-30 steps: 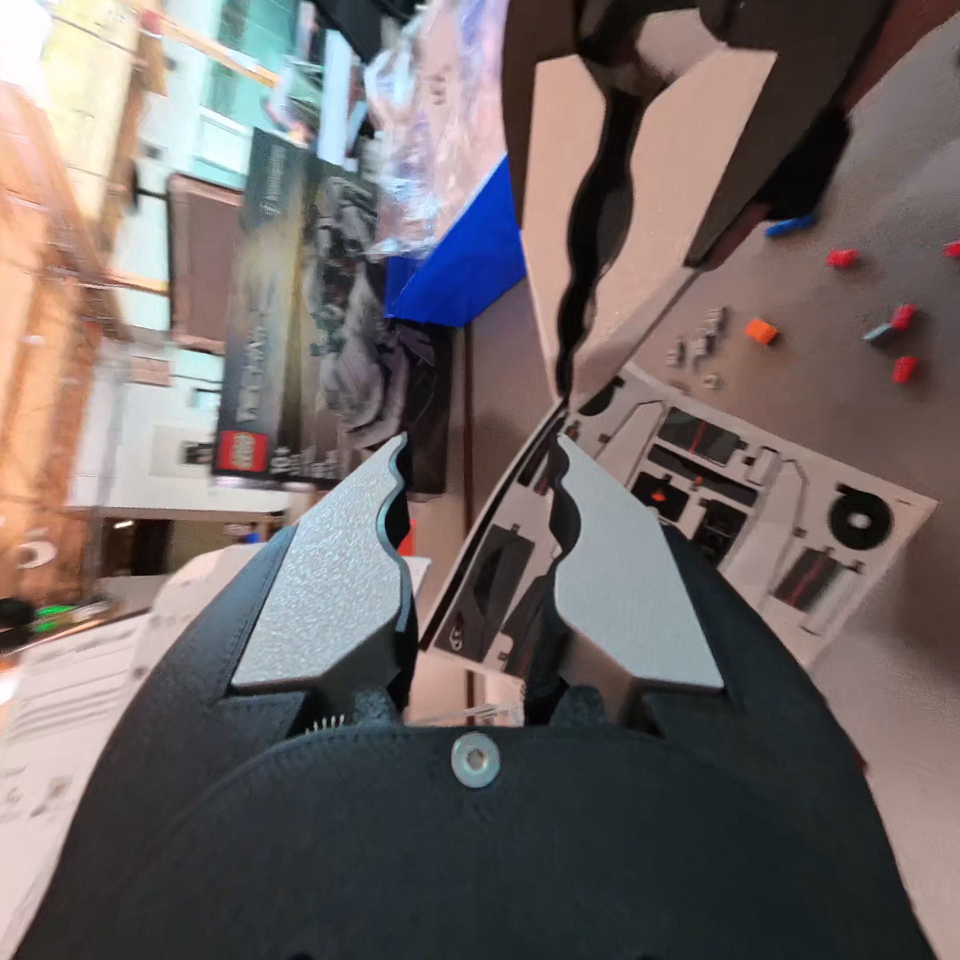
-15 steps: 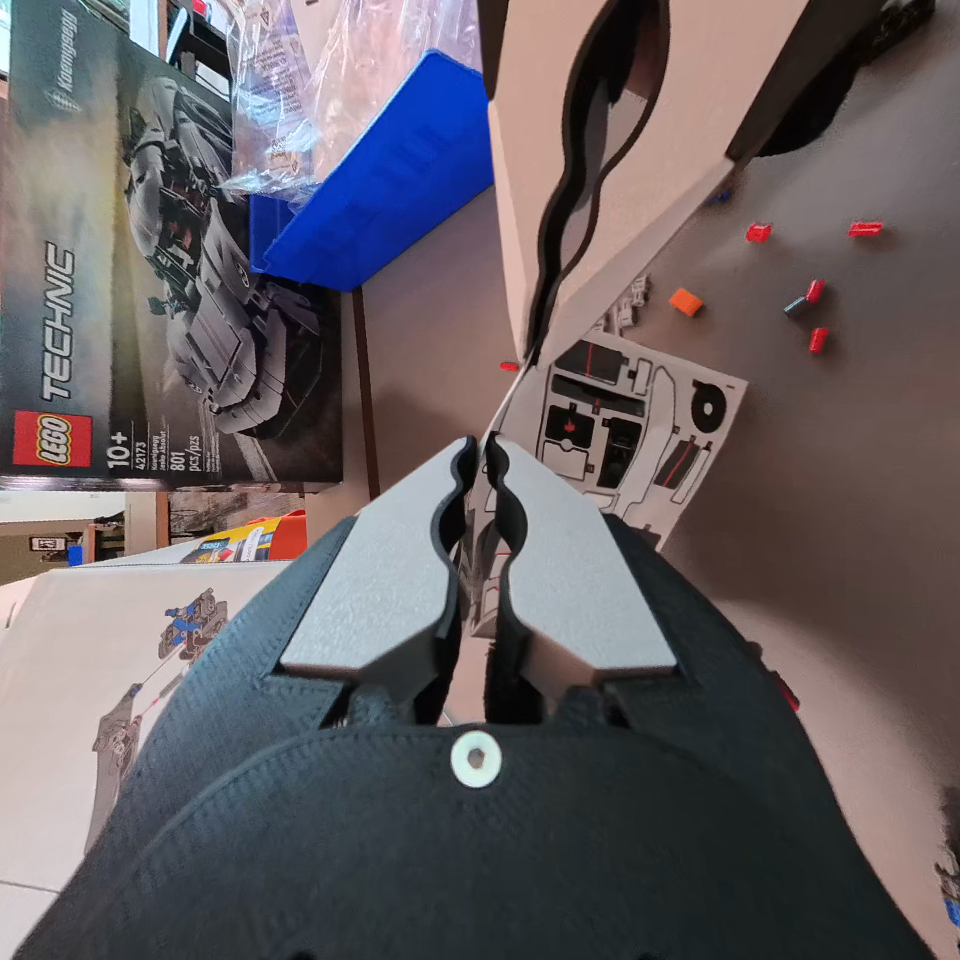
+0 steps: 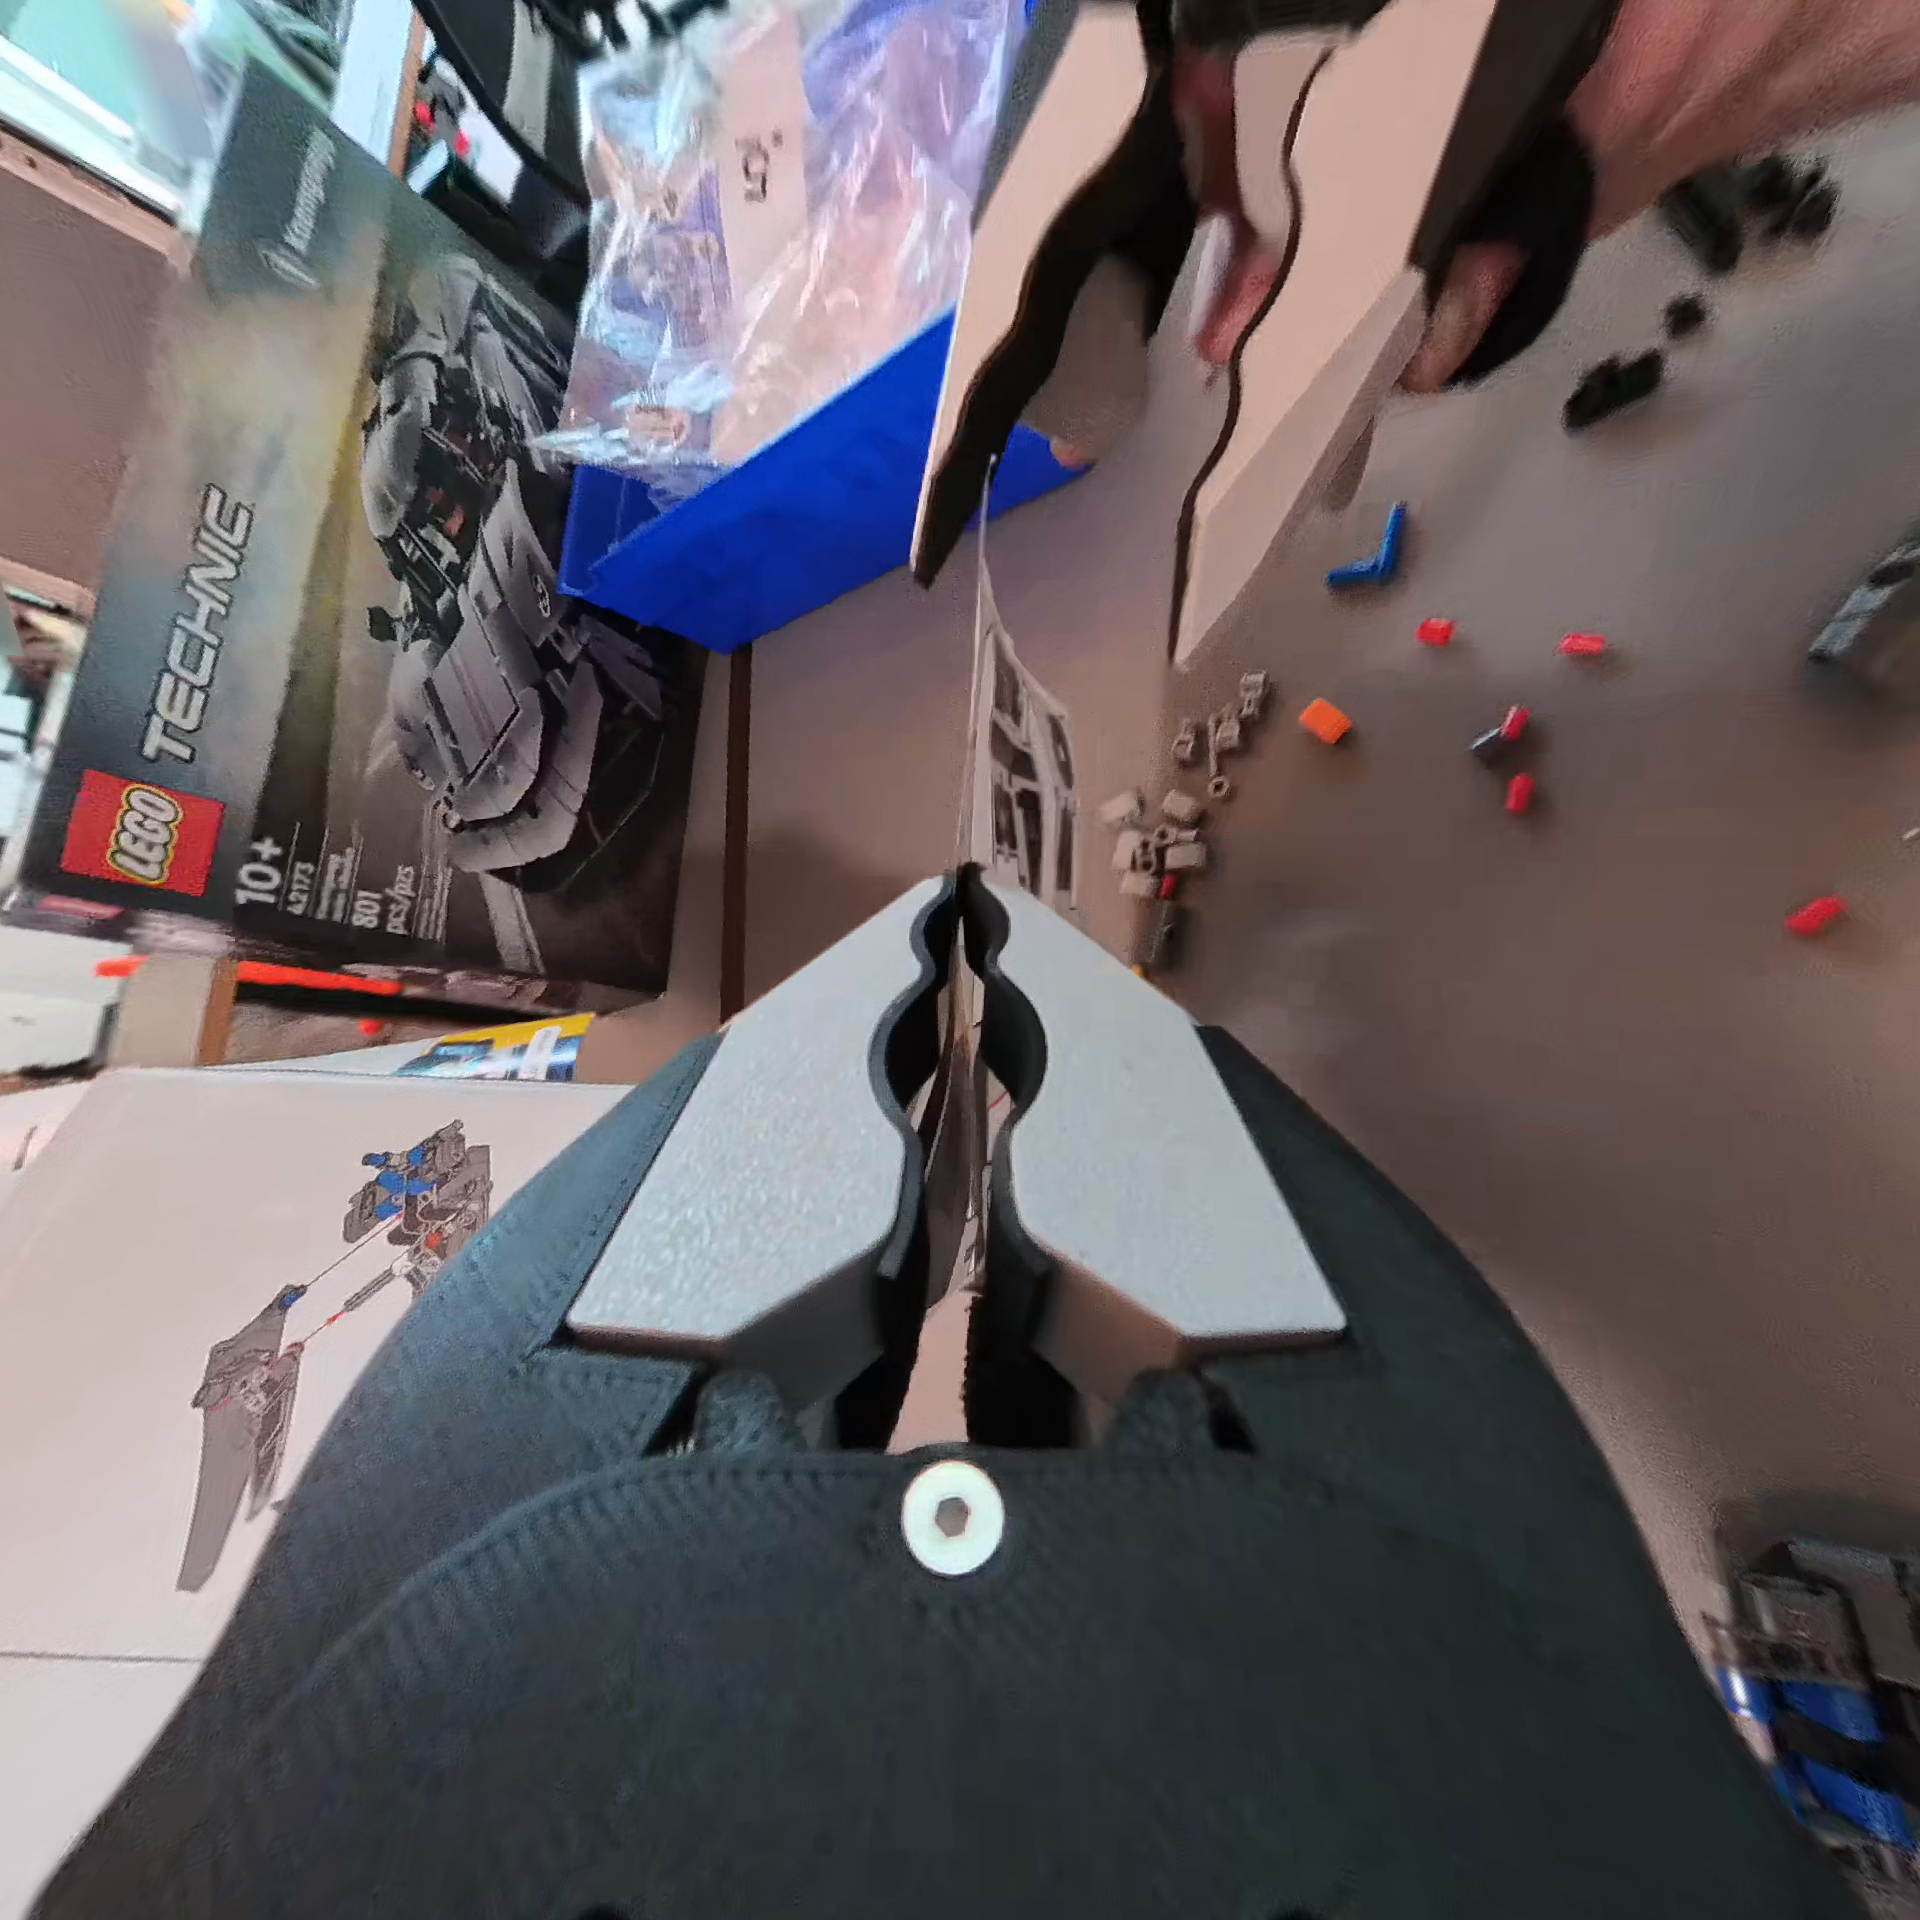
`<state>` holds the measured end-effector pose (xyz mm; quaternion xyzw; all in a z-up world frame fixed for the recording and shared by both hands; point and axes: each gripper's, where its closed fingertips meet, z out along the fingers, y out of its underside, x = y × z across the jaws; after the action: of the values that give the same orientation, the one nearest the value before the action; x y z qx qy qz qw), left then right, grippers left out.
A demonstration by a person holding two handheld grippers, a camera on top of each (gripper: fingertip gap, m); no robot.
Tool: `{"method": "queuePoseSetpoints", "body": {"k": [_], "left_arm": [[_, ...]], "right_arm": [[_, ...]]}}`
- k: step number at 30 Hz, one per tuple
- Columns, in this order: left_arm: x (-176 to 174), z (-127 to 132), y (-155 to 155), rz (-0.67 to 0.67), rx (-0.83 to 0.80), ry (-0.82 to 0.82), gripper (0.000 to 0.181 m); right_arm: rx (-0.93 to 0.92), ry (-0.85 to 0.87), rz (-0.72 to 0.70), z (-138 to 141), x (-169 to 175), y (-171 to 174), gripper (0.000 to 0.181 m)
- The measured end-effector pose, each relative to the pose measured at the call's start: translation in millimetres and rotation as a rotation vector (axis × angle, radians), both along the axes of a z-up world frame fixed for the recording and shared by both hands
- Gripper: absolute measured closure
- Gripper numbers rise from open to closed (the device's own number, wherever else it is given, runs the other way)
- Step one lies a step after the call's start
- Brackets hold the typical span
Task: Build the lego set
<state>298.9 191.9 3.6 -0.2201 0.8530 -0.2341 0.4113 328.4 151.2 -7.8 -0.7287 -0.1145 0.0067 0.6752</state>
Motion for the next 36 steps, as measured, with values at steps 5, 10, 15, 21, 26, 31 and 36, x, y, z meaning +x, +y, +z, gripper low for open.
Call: {"method": "queuePoseSetpoints", "body": {"k": [5, 10, 15, 21, 26, 31, 36], "left_arm": [[-13.1, 20.6, -19.1, -0.086, -0.203, 0.021, 0.181], [-14.8, 37.5, -25.4, -0.098, -0.416, 0.049, 0.181], [-7.8, 47.4, -18.5, -0.087, -0.565, 0.026, 0.174], [-8.9, 52.3, 0.1, -0.078, -0.641, 0.032, 0.146], [-20.3, 24.4, -23.8, -0.172, -0.652, 0.207, 0.133], [-22.8, 21.7, -46.7, -0.287, -0.770, 0.254, 0.156], [-8.3, 9.7, -60.6, -0.266, -0.784, 0.247, 0.181]], "right_arm": [[-0.081, 0.031, 0.067, -19.7, -6.1, 4.1, 0.130], [-0.083, 0.098, 0.257, -14.1, -33.7, -6.0, 0.181], [-0.070, 0.232, 0.361, -3.1, -36.9, -16.7, 0.181], [-0.072, 0.272, 0.419, 1.8, -37.0, -25.7, 0.181], [-0.074, 0.291, 0.459, 5.1, -40.0, -30.9, 0.181], [-0.019, 0.328, 0.457, 17.3, -30.5, -38.0, 0.181], [0.003, 0.368, 0.471, 23.5, -29.6, -39.9, 0.181]]}}
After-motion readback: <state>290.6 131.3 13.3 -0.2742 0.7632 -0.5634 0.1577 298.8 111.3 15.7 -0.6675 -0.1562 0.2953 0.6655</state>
